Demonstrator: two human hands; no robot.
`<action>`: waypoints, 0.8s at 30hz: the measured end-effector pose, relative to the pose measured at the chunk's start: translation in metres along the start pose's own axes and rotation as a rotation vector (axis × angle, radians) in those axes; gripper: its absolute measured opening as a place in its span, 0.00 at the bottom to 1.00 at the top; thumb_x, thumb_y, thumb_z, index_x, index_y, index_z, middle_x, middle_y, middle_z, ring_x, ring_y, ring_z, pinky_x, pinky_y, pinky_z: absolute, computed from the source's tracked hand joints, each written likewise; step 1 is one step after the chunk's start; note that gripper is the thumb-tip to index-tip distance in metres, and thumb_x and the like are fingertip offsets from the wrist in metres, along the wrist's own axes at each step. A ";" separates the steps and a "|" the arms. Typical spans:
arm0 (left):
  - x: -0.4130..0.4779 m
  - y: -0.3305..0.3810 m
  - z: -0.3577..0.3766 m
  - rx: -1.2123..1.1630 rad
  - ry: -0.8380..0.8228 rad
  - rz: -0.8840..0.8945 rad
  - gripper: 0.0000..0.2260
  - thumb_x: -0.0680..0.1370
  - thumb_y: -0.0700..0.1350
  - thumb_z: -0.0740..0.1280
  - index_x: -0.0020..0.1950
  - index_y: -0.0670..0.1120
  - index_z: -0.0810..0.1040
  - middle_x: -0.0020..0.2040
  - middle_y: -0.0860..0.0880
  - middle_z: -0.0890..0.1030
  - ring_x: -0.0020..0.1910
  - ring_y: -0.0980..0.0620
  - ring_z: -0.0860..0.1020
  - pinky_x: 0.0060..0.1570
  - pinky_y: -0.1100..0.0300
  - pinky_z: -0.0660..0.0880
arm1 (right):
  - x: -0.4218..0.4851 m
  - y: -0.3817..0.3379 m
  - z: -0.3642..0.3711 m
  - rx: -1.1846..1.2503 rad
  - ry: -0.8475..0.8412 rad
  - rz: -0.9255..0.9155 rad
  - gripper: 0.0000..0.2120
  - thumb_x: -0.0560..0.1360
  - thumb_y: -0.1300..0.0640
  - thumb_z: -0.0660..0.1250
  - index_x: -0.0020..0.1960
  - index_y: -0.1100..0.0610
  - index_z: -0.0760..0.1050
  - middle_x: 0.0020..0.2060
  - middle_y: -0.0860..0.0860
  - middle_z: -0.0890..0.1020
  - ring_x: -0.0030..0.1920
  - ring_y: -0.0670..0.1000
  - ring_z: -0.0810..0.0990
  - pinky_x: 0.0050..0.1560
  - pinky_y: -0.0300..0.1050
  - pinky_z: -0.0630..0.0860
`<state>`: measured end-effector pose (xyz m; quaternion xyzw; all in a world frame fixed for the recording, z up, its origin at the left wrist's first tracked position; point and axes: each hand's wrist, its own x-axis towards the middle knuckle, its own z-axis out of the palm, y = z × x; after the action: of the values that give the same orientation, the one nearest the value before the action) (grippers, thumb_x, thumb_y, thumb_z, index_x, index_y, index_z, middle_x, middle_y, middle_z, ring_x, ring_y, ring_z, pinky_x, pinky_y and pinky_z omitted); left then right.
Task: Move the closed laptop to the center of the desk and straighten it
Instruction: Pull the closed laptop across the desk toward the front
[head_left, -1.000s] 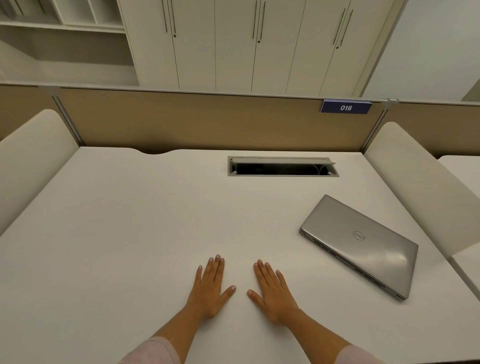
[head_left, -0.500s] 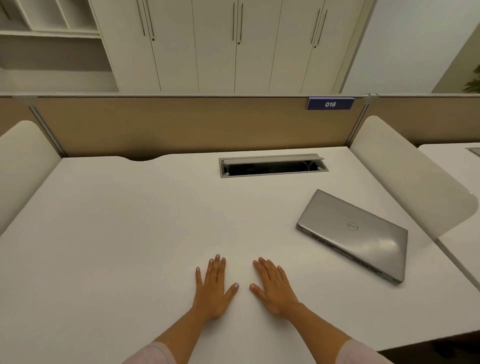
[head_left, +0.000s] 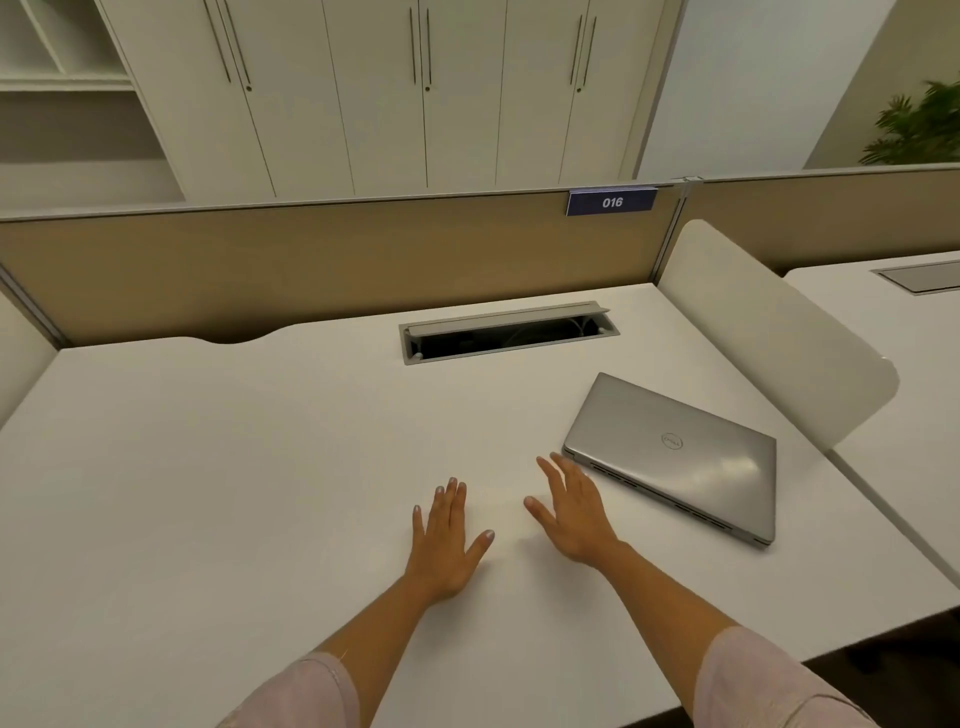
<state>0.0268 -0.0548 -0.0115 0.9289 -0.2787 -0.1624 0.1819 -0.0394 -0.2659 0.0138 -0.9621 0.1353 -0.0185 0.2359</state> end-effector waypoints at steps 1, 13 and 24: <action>0.005 0.007 -0.001 -0.014 -0.005 0.002 0.35 0.80 0.63 0.48 0.78 0.48 0.36 0.79 0.50 0.35 0.77 0.50 0.35 0.73 0.46 0.33 | 0.002 0.008 -0.006 -0.003 0.016 0.017 0.31 0.79 0.38 0.54 0.78 0.49 0.51 0.78 0.50 0.52 0.77 0.53 0.49 0.77 0.54 0.48; 0.077 0.101 0.005 -0.198 -0.066 0.090 0.31 0.82 0.60 0.49 0.79 0.49 0.41 0.80 0.52 0.42 0.78 0.53 0.41 0.75 0.48 0.38 | 0.017 0.124 -0.076 -0.006 0.211 0.265 0.27 0.80 0.45 0.59 0.75 0.54 0.60 0.76 0.55 0.60 0.76 0.56 0.56 0.73 0.53 0.53; 0.145 0.165 0.015 -0.254 -0.082 0.028 0.33 0.81 0.60 0.54 0.79 0.46 0.45 0.80 0.46 0.48 0.79 0.47 0.48 0.77 0.47 0.47 | 0.005 0.205 -0.107 0.088 0.393 0.687 0.30 0.78 0.47 0.63 0.75 0.56 0.58 0.76 0.56 0.59 0.76 0.57 0.56 0.74 0.57 0.52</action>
<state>0.0599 -0.2701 0.0168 0.8869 -0.2763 -0.2318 0.2885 -0.0963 -0.4896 0.0146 -0.8280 0.4908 -0.1282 0.2390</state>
